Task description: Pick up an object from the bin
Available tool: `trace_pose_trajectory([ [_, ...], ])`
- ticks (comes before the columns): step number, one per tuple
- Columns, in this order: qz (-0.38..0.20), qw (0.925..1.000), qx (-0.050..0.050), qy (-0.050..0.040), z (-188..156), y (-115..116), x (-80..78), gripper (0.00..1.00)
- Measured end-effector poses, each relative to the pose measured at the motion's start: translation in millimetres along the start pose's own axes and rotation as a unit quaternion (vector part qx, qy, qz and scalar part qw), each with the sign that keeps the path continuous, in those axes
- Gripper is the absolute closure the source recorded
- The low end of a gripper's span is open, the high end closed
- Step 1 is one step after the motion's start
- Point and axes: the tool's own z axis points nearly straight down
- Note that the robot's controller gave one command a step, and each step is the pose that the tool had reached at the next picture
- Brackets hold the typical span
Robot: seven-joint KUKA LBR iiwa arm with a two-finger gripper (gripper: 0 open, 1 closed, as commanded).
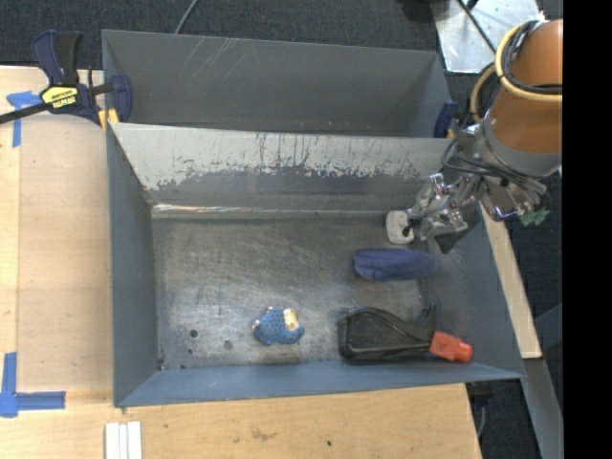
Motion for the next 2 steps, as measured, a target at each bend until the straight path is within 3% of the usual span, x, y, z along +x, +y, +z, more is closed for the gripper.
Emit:
trace_pose_trajectory([
  [1, -0.038, 0.9992, -0.004, 0.0064, 143.2, 48.3, 27.4, 1.0],
  [2, -0.096, 0.9953, -0.001, 0.0012, 173.4, 49.8, 21.8, 1.0],
])
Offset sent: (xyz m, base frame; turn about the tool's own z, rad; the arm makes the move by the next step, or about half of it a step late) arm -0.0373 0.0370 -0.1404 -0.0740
